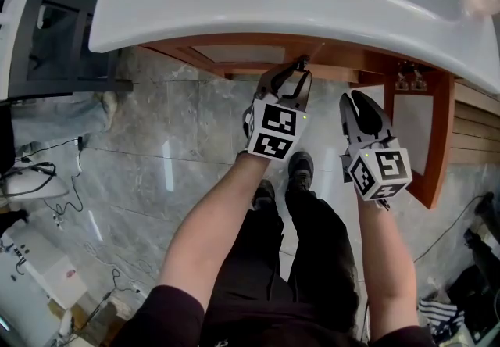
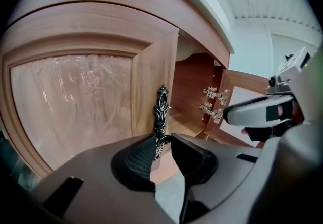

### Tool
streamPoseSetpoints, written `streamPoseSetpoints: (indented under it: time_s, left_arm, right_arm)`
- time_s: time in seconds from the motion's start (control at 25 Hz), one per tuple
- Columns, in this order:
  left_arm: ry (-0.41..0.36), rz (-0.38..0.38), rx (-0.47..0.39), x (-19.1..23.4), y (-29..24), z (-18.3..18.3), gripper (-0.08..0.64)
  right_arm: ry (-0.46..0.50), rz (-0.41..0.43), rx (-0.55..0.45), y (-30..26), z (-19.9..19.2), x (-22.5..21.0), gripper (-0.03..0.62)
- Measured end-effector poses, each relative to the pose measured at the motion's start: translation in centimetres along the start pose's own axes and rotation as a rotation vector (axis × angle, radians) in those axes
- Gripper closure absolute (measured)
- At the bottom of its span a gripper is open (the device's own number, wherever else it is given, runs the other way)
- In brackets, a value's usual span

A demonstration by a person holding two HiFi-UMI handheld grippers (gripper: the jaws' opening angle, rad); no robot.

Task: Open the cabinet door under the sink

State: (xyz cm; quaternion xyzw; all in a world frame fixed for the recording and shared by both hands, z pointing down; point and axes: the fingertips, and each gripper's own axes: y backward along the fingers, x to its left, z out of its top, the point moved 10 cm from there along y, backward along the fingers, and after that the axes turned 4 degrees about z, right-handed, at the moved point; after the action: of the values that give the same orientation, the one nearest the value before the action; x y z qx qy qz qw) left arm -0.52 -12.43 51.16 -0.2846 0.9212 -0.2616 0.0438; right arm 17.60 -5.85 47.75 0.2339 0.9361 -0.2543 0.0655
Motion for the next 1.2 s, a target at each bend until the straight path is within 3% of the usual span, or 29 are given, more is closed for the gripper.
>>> streamPoseSetpoints:
  time_s: [0.28, 0.48, 0.92, 1.2]
  left_arm:
    - [0.035, 0.08, 0.035, -0.5, -0.4, 0.2, 0.454]
    - [0.134, 0.07, 0.092, -0.3, -0.6, 0.3, 0.471]
    - [0.006, -0.047, 0.071, -0.5, 1.9, -1.0, 0.476]
    - [-0.04, -0.17, 0.065, -0.1, 3.9, -2.4, 0.476]
  right_arm:
    - [-0.006, -0.002, 0.029, 0.7, -0.3, -0.4, 0.495]
    - [-0.024, -0.008, 0.043, 1.6, -0.3, -0.4, 0.495]
    - [-0.003, 0.005, 0.015, 3.1, 1.0, -0.4, 0.495]
    - [0.061, 0.206, -0.022, 1.7, 3.6, 2.9, 0.445]
